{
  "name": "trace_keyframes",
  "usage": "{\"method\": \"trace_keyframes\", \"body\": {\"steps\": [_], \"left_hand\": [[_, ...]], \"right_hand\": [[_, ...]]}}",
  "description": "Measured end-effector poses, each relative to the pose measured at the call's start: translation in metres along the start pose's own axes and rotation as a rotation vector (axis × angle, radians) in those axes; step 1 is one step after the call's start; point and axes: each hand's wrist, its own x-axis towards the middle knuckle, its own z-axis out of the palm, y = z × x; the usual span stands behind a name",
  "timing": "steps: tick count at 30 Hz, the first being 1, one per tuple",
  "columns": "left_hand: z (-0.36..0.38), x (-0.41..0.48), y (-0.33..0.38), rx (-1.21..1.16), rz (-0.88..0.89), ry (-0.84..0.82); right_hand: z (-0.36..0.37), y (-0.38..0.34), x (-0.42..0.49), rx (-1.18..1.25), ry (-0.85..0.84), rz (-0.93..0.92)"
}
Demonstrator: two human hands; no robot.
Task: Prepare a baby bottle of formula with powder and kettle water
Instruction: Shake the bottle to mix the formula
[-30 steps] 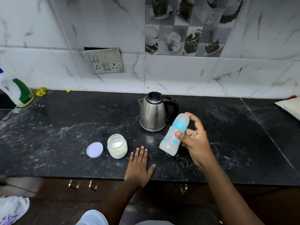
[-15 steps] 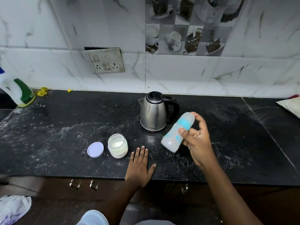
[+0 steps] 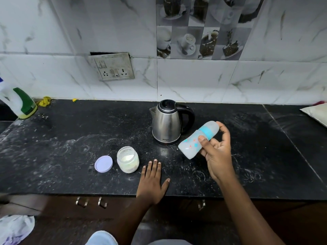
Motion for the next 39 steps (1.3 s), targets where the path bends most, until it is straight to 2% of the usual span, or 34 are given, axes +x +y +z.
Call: {"method": "trace_keyframes", "body": {"steps": [3,8,12,16,20,24,28,32,33,36,37,39], "left_hand": [[-0.0001,-0.0001,0.0002,0.002,-0.002,-0.001],[-0.0003,0.0004,0.0000,-0.005,-0.001,-0.007],[0.0002,0.0014,-0.0005,-0.007,-0.004,-0.014],[0.0000,0.0013,-0.0004,-0.008,0.001,-0.017],[-0.0003,0.0008,-0.0004,-0.013,-0.005,-0.016],[-0.0004,0.0012,-0.0009,-0.012,-0.003,-0.015],[0.0005,0.0008,-0.0008,-0.007,-0.004,-0.018],[0.0005,0.0013,-0.0012,-0.011,-0.003,-0.022],[0.0004,0.0013,-0.0010,-0.018,-0.002,-0.018],[0.0001,0.0006,-0.0012,-0.008,-0.005,-0.025],[0.0000,0.0006,-0.0012,-0.001,-0.007,-0.026],[-0.0004,0.0006,-0.0014,0.000,-0.006,-0.029]], "right_hand": [[-0.0009,0.0009,-0.0008,-0.122,-0.157,0.055],[-0.0015,0.0036,0.0012,0.010,0.015,0.007],[-0.0013,0.0071,-0.0002,-0.117,-0.135,0.067],[-0.0034,0.0082,0.0027,0.011,0.042,-0.001],[-0.0040,0.0070,0.0009,-0.109,-0.116,0.063],[-0.0024,0.0062,0.0015,-0.002,0.015,-0.004],[0.0011,0.0076,-0.0016,-0.135,-0.160,0.044],[0.0017,0.0063,-0.0011,-0.032,0.021,-0.014],[0.0012,0.0047,-0.0005,-0.040,0.018,-0.007],[-0.0013,0.0025,-0.0010,-0.167,-0.159,0.061],[-0.0011,0.0016,-0.0017,-0.161,-0.155,0.054],[-0.0004,-0.0007,-0.0017,-0.059,-0.039,0.019]]}}
